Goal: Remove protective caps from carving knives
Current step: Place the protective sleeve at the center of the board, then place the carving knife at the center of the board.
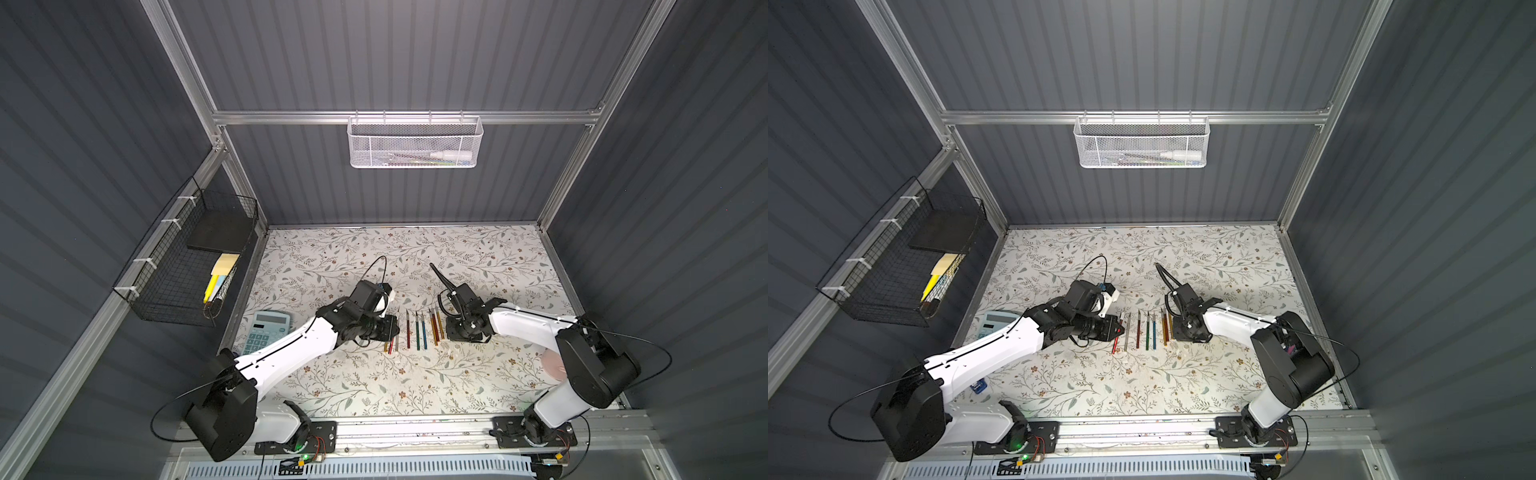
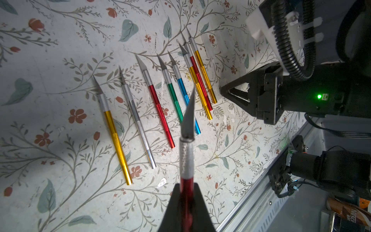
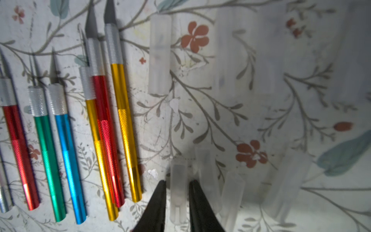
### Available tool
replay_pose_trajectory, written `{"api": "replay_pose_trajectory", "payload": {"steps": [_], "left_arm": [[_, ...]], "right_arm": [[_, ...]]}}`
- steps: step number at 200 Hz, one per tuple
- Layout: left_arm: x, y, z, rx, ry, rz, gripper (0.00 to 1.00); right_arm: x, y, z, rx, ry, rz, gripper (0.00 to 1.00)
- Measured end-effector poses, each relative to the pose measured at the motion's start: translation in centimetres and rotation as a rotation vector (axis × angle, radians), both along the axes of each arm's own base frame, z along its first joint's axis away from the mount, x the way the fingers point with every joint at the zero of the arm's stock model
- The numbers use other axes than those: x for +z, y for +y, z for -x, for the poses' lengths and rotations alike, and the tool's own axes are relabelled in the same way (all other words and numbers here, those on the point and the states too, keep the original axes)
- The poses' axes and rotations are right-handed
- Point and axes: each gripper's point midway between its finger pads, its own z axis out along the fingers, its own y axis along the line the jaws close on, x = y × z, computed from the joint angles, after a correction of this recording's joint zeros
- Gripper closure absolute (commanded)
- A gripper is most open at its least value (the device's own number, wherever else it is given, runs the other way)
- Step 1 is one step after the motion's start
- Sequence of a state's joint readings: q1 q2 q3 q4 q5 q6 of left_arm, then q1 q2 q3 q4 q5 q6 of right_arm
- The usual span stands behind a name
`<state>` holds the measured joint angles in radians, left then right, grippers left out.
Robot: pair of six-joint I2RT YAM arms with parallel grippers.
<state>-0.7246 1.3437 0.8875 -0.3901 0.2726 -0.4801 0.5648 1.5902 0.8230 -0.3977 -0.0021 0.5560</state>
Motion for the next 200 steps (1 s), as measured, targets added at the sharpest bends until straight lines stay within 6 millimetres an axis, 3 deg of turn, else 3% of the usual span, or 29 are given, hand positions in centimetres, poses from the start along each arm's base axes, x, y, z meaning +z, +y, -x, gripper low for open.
{"api": "replay_pose_trajectory", "payload": {"steps": [24,52,109,131,157,200], "left_arm": [[0.0,0.0,0.0,0.0,0.0,-0.001,0.99],[-0.2,0.2,0.0,0.004,0.005,-0.009,0.99],[-0.2,1.0,-0.1,0.024,0.006,-0.032,0.99],[-0.2,1.7,-0.3,0.043,0.001,-0.051,1.0],[-0.3,2.8,-0.7,0.071,-0.006,-0.077,1.0],[-1.0,5.1,-1.6,0.131,-0.002,-0.148,1.0]], "right_arm": [[0.8,0.1,-0.1,0.003,-0.026,-0.012,0.75],[3.2,0.3,-0.1,0.006,-0.097,-0.055,0.75],[8.9,0.3,0.8,0.026,-0.284,-0.187,0.57],[11.2,0.4,1.6,0.051,-0.35,-0.256,0.39],[13.4,1.0,2.6,0.089,-0.403,-0.348,0.02],[15.4,1.7,3.8,0.135,-0.433,-0.439,0.01]]}}
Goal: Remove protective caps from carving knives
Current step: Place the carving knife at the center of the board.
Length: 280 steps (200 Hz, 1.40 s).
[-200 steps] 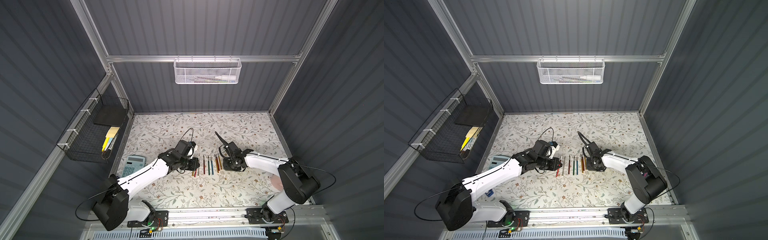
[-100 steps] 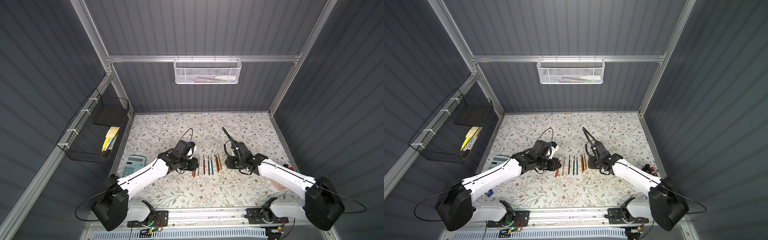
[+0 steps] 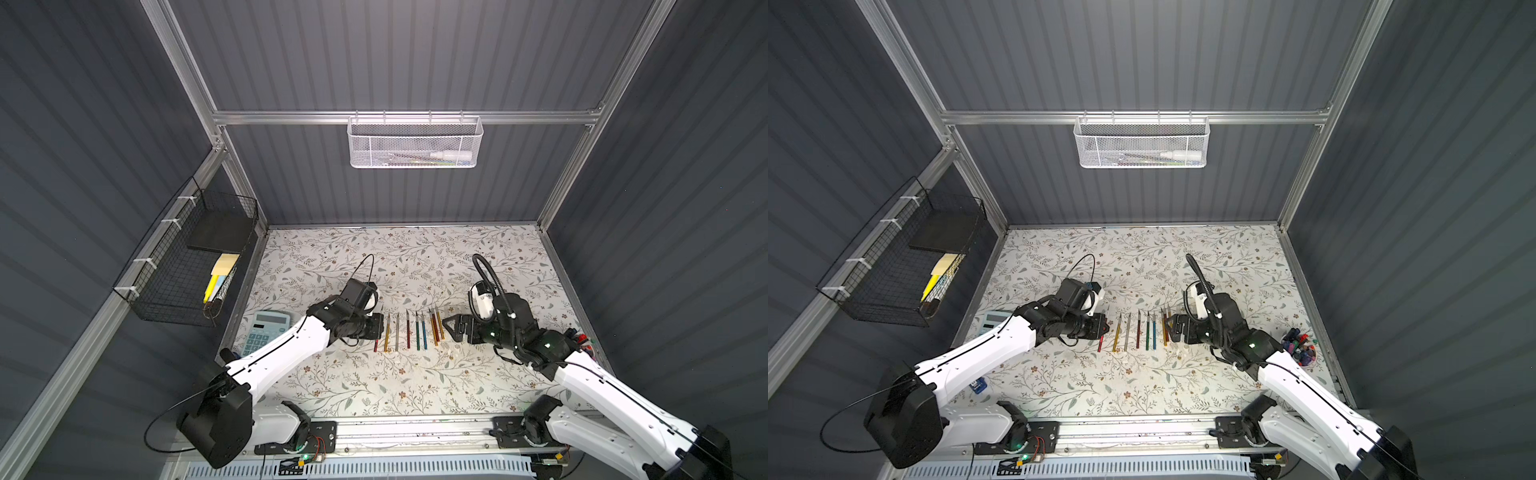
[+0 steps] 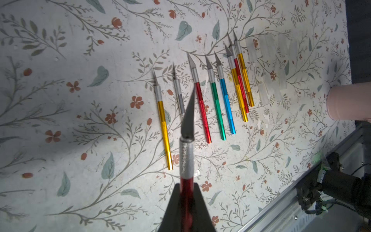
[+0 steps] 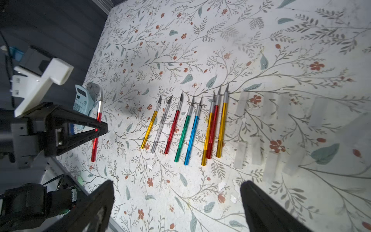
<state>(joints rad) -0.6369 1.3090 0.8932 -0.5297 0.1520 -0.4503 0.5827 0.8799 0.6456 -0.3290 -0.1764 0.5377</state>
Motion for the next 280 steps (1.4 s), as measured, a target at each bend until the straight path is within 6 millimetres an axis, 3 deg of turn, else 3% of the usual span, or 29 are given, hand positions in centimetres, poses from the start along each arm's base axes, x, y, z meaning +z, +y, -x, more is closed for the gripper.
{"api": "replay_pose_trajectory", "payload": {"steps": [31,81,117,194,280], "left_arm": [[-0.7,1.7,-1.0,0.05,-0.002,-0.085,1.0],[-3.8,3.0,-1.6,0.08,0.057,-0.205,0.99],[-5.5,2.6,-1.8,0.073,0.093,-0.218,0.98],[-7.4,1.2,-2.6,0.06,0.112,-0.185,0.96],[-7.8,1.0,-2.9,0.074,0.116,-0.181,0.95]], "right_arm": [[0.4,0.1,0.4,0.013,-0.007,-0.021,0.01],[-0.4,-0.1,0.7,0.013,0.008,-0.012,0.01],[-0.7,-0.1,0.7,0.012,0.016,-0.006,0.01],[-1.6,-0.1,0.5,0.007,0.042,0.015,0.01],[-2.2,0.0,0.4,0.006,0.06,0.027,0.01]]}}
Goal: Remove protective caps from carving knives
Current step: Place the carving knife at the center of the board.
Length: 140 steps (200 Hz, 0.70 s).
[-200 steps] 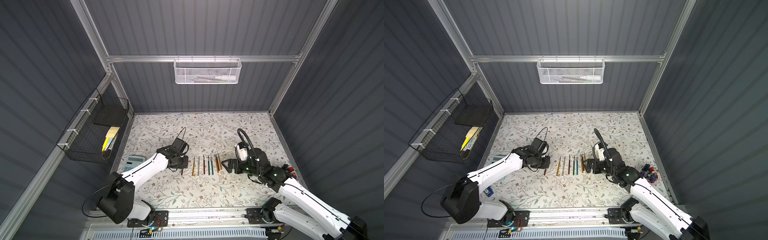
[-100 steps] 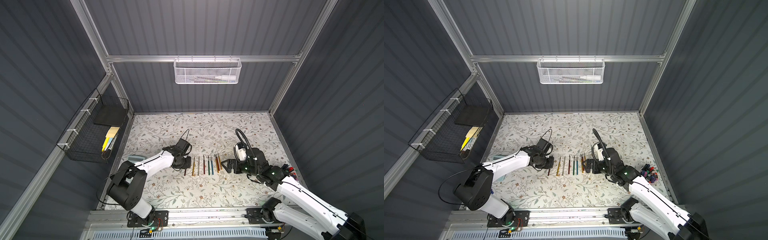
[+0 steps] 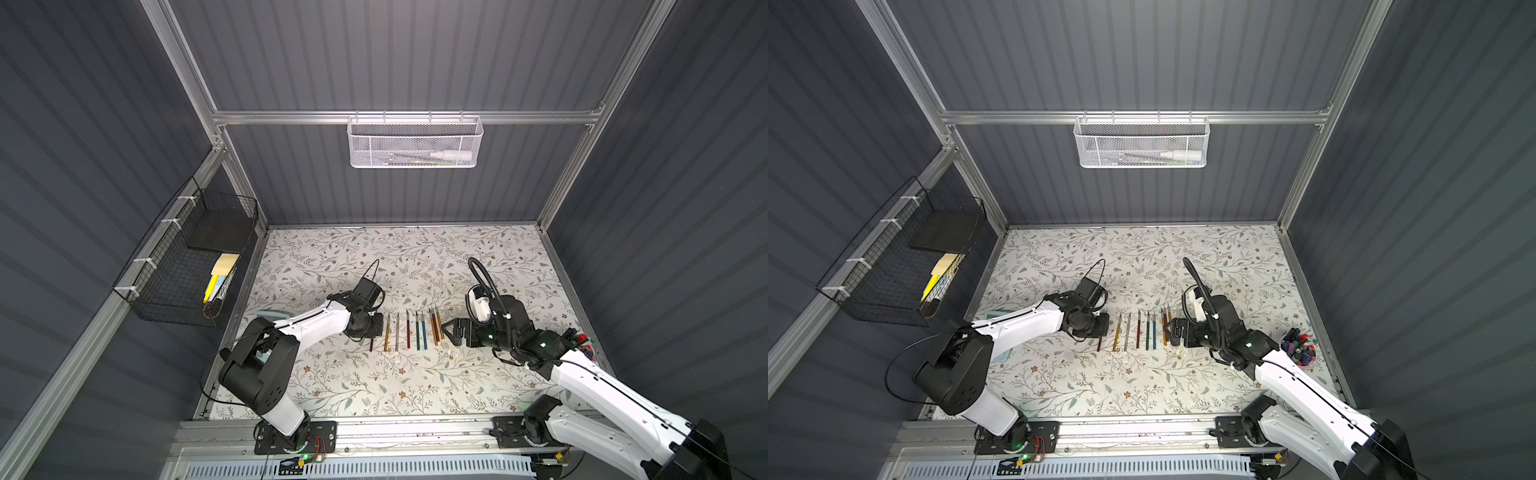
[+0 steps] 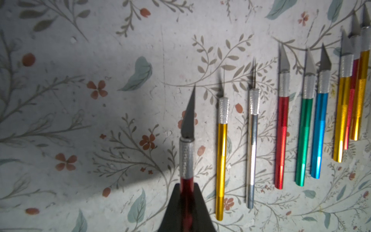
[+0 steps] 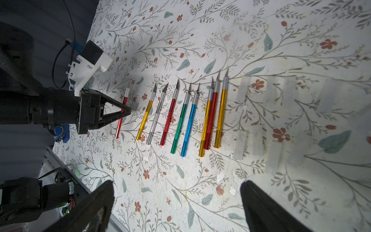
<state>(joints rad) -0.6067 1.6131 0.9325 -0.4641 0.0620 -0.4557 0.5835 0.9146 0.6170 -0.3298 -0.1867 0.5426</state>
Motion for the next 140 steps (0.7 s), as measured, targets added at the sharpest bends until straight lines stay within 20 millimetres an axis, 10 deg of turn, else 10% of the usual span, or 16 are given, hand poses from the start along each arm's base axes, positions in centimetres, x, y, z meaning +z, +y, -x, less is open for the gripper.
{"api": "replay_pose_trajectory", "payload": {"steps": [140], "left_arm": [[-1.0,-1.0,-0.8,-0.016,-0.016,-0.053,0.91]], "right_arm": [[0.2,-0.3,-0.2,-0.028,-0.007,-0.002,0.01]]}}
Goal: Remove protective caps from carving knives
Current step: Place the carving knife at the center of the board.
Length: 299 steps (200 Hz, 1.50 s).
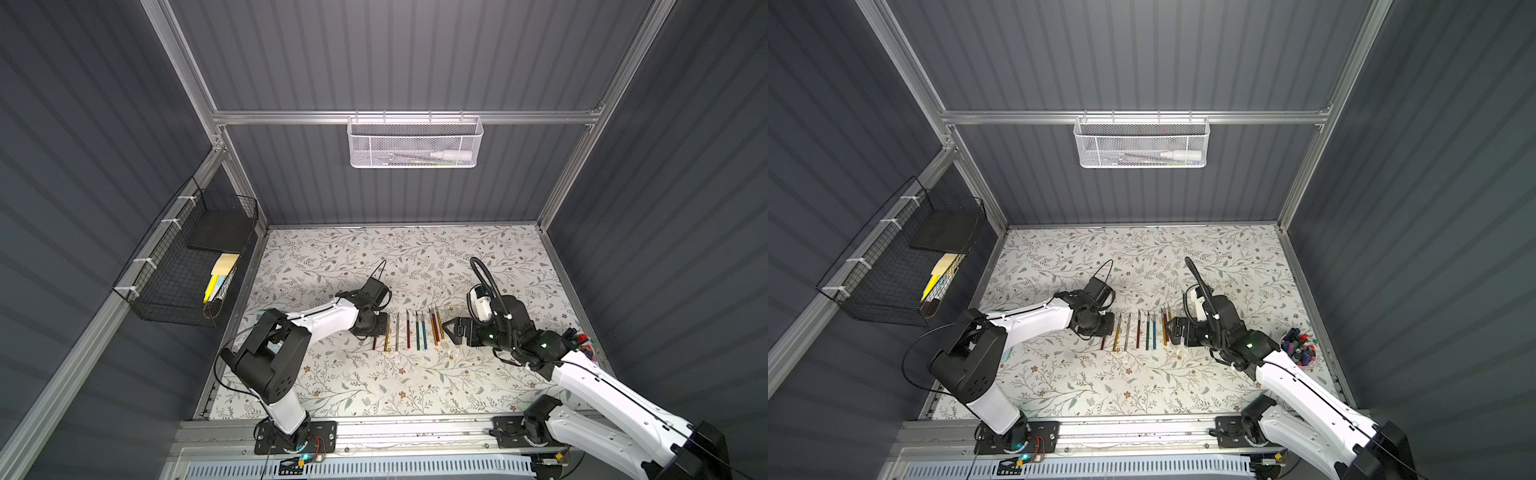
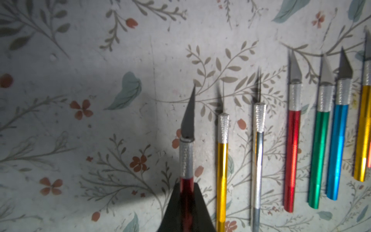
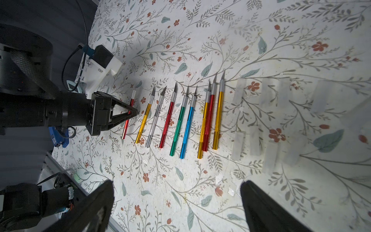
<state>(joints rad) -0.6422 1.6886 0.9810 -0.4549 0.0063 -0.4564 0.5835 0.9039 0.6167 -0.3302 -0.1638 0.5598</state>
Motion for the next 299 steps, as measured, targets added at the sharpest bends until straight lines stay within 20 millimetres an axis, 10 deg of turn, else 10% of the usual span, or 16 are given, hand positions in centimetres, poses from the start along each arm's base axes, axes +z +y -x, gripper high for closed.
{"api": "replay_pose_trajectory", "payload": {"steps": [299], "left_arm": [[-0.5,-0.5,0.3,0.005,0.03,-0.034,0.84]], "right_arm": [[-0.5,-0.3,0.0,-0.017,0.007,0.009,0.01]]}}
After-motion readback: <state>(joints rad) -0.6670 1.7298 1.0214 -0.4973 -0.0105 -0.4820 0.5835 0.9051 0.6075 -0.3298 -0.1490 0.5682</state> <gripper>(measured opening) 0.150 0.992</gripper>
